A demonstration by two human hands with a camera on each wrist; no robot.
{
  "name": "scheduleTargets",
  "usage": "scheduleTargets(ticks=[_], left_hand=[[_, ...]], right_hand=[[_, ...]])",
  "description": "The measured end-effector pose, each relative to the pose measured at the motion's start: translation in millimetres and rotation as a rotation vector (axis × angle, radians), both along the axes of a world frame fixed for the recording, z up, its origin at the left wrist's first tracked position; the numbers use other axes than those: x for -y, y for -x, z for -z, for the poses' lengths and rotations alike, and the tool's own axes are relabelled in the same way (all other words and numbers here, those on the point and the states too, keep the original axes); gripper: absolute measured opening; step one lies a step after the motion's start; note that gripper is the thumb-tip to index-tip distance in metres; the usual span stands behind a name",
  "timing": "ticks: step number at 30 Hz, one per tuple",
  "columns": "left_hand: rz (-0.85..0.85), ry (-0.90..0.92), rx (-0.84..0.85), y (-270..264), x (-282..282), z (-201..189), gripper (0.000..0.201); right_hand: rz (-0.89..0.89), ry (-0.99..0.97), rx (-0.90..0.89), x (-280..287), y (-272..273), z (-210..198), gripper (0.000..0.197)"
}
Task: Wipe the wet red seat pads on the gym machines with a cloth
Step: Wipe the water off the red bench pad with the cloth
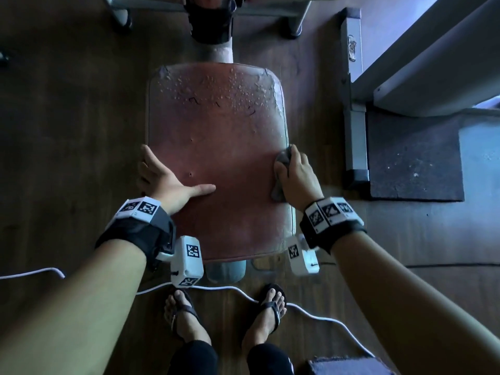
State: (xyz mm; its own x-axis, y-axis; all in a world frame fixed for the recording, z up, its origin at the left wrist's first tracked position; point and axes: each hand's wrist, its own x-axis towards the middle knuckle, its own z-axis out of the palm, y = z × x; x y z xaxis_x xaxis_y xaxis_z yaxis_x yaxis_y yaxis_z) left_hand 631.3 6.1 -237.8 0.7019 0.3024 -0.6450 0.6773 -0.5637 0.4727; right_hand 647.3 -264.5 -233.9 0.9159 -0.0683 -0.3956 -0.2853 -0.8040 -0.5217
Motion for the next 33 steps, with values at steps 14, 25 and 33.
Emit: scheduleTargets(ticks=[14, 25, 33], left_hand=[[0.079, -0.003, -0.049, -7.8, 0.9, -10.1, 0.167], [0.06, -0.011, -0.053, -9.5, 0.6, -8.4, 0.17], [0.057, -0.002, -0.037, -9.1, 1.7, -7.7, 0.171]], right_hand=[[0.05, 0.069, -0.017, -12.8, -9.5, 2.7, 0.061], [0.048, 0.162, 0.084, -30.5, -14.2, 2.7, 0.07], [0.084, 0.129, 0.098, -36.6, -110.1, 6.1, 0.062]])
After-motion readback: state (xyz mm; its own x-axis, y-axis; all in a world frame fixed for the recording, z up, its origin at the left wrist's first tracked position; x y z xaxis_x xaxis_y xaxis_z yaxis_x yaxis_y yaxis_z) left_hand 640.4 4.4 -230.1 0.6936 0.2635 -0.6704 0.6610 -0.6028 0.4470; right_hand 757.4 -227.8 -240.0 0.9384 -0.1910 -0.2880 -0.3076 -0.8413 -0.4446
